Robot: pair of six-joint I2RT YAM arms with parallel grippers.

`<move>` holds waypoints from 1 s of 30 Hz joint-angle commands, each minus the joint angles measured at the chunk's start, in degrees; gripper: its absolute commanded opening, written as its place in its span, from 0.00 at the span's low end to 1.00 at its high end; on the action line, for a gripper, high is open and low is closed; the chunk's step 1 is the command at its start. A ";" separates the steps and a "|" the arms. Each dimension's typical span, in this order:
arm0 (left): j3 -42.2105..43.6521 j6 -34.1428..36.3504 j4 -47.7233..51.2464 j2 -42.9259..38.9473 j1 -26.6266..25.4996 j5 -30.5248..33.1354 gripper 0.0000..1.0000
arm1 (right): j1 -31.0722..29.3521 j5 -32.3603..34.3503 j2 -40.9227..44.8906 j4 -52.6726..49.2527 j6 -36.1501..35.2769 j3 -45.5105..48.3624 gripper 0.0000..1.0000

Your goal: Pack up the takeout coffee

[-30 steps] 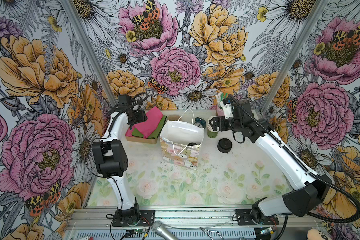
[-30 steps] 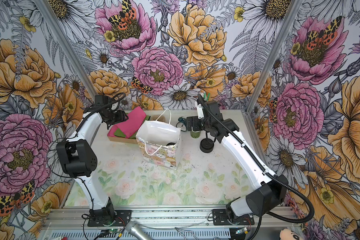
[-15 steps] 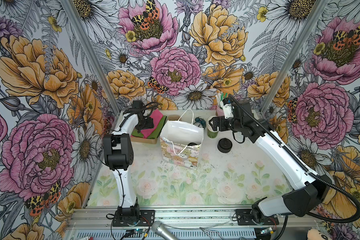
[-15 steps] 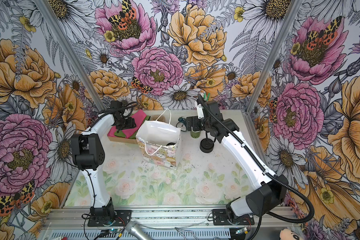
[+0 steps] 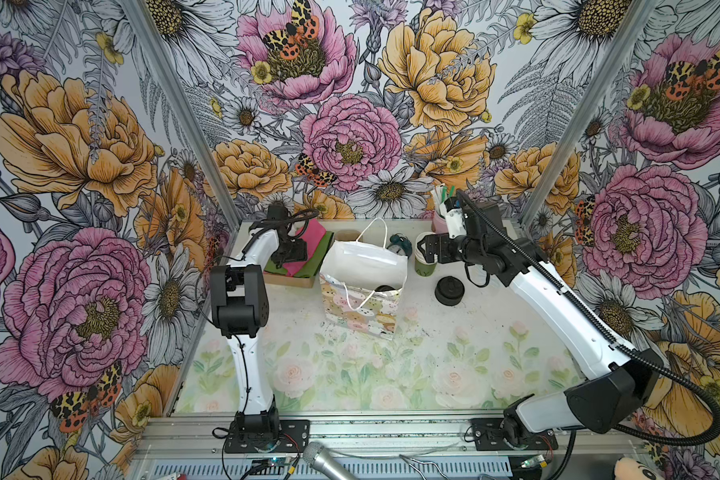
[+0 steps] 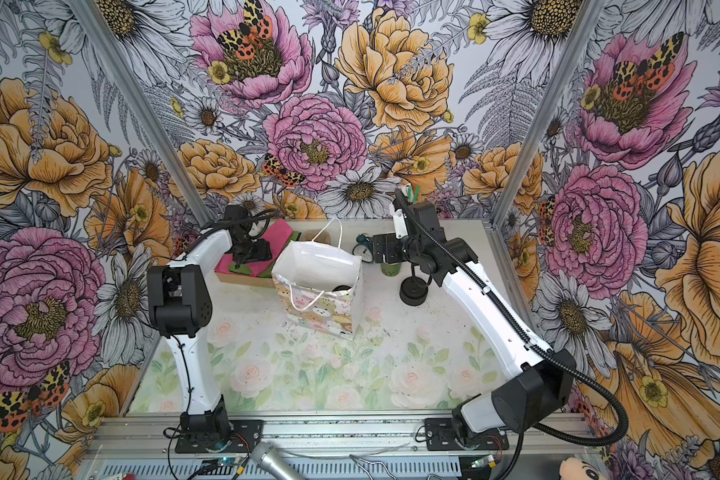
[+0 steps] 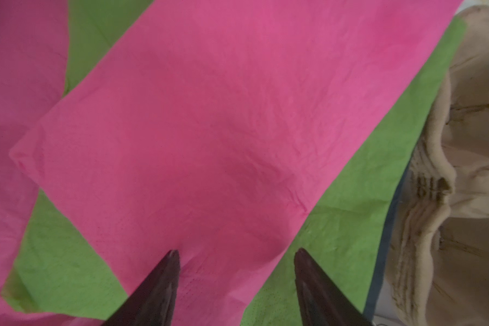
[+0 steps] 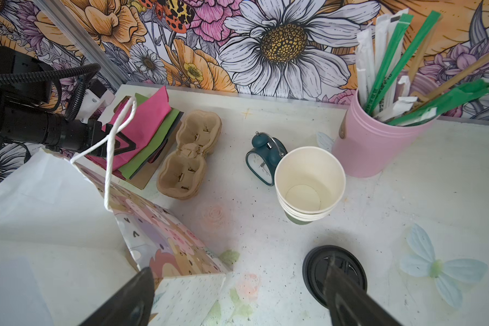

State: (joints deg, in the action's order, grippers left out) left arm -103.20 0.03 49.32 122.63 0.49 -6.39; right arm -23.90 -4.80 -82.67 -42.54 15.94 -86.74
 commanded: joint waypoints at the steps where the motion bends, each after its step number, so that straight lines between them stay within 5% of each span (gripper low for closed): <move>1: -0.34 0.76 -0.08 0.92 -0.40 1.00 0.65 | 0.43 -0.74 0.76 1.12 -0.32 0.21 0.95; 13: 0.19 1.02 -0.06 2.08 -0.93 2.35 0.43 | 0.52 -0.54 1.37 1.14 -0.55 1.13 0.95; 21: -0.32 0.76 -0.11 1.81 -0.98 2.21 0.01 | 0.60 -0.13 2.34 1.15 -0.70 1.84 0.95; 30: -2.38 -0.46 -0.10 -5.63 -0.76 0.33 0.00 | 0.61 -0.35 3.21 1.15 -1.94 0.73 0.95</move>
State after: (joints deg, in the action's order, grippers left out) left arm -103.20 0.36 49.60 122.96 -0.14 -4.93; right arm -23.64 -4.78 -81.38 -42.41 15.27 -84.90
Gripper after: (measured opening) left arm 0.045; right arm 0.952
